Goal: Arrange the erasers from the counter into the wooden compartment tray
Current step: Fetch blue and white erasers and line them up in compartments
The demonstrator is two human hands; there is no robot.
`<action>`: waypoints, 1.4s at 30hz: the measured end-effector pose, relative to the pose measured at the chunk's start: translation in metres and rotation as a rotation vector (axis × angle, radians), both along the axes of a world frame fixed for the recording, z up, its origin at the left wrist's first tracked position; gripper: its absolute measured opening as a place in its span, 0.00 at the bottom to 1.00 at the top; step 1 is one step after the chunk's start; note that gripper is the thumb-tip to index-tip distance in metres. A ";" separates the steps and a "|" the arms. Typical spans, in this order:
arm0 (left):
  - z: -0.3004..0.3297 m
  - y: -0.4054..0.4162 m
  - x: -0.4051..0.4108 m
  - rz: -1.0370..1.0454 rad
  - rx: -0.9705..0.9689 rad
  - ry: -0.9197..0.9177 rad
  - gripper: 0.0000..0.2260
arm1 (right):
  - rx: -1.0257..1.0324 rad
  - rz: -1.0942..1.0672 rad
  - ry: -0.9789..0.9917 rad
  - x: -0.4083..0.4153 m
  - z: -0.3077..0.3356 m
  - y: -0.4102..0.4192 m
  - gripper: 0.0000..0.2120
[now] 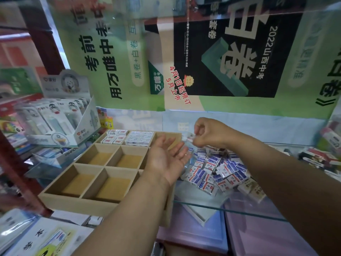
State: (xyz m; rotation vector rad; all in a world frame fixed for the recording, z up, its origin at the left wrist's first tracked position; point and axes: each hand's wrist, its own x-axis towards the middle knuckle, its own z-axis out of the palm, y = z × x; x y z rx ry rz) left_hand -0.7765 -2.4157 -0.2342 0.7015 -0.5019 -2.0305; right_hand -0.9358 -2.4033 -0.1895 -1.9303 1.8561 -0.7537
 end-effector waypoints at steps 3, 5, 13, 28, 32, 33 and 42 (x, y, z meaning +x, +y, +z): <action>0.002 0.003 -0.003 -0.007 0.050 0.205 0.17 | -0.045 0.074 0.031 0.026 0.000 -0.004 0.11; 0.001 0.000 0.002 0.058 0.082 0.261 0.16 | -0.115 0.018 0.043 0.026 -0.001 0.000 0.14; -0.006 -0.001 0.032 0.152 0.085 0.245 0.14 | 0.172 0.021 0.593 0.028 -0.052 0.028 0.24; -0.002 0.003 0.021 0.019 0.029 0.271 0.23 | 0.027 0.105 -0.054 0.055 0.012 -0.002 0.11; 0.002 0.000 0.021 0.059 0.072 0.224 0.11 | -0.084 0.042 -0.052 0.039 0.013 -0.014 0.14; 0.001 -0.001 0.024 0.075 0.098 0.188 0.08 | -0.115 0.000 0.010 0.028 0.011 -0.021 0.13; -0.007 -0.007 0.028 0.064 0.090 0.155 0.10 | 0.143 0.011 0.752 0.011 -0.056 -0.063 0.27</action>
